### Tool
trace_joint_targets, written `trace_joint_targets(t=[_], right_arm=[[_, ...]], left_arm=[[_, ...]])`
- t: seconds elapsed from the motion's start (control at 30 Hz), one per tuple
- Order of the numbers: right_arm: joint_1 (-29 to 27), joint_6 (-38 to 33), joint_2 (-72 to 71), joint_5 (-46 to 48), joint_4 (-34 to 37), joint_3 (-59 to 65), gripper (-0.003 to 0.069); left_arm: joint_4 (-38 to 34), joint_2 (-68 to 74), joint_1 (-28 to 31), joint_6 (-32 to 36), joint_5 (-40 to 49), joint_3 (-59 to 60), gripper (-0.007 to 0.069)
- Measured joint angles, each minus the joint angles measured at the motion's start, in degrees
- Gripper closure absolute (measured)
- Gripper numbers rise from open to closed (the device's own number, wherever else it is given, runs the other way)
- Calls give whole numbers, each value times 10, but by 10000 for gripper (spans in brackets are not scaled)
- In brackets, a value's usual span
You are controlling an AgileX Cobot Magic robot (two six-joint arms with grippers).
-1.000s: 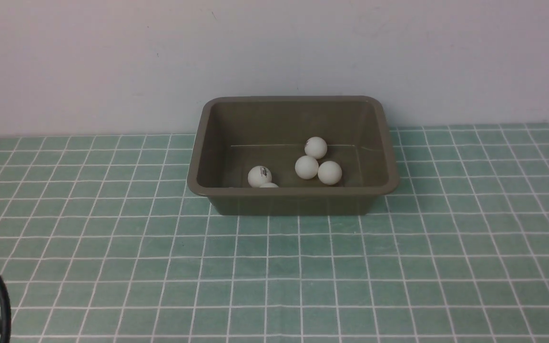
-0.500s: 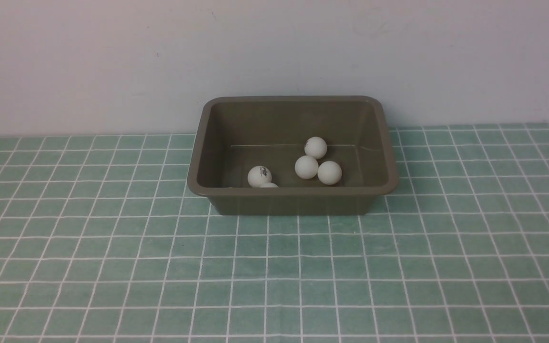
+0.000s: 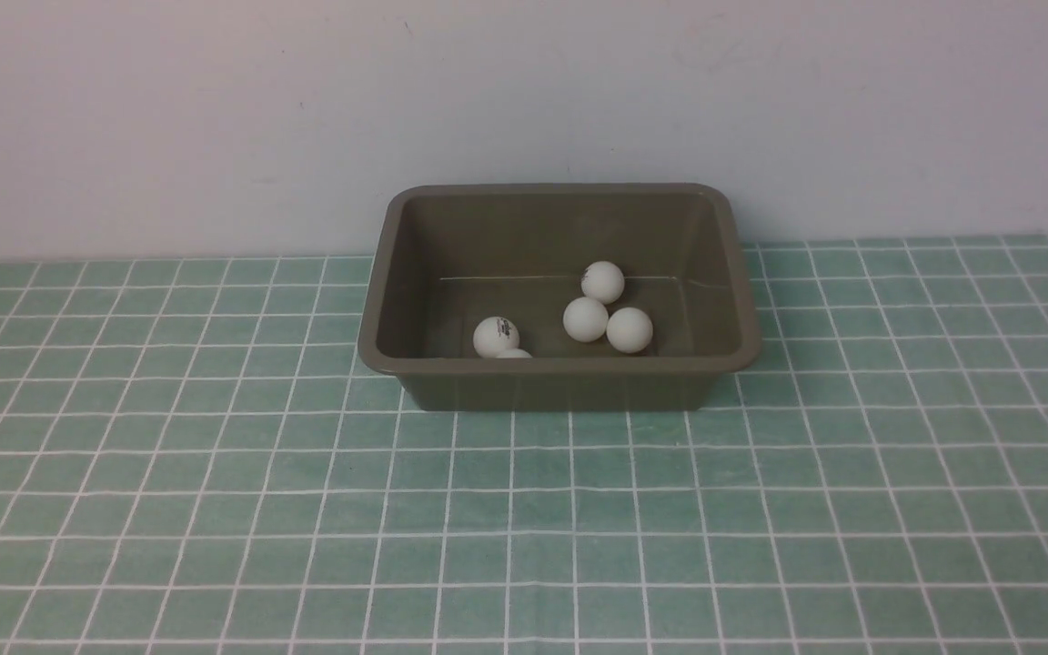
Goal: Put the table tennis balls in the box on the green coffee tablecloth.
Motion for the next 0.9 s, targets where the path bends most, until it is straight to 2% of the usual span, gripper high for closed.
trace_joint_targets(t=[0.33, 0.47, 0.6, 0.9], right_arm=[[-2, -11, 0, -2, -9, 0, 657], [-50, -64, 0, -76, -46, 0, 657], [-95, -84, 0, -138, -73, 0, 657], [-160, -90, -1, -179, -91, 35, 657]], left_arm=[[0, 0, 0, 0, 0, 0, 629], [0, 0, 0, 0, -1, 0, 629], [0, 0, 0, 0, -1, 0, 629], [0, 0, 0, 0, -1, 0, 629]])
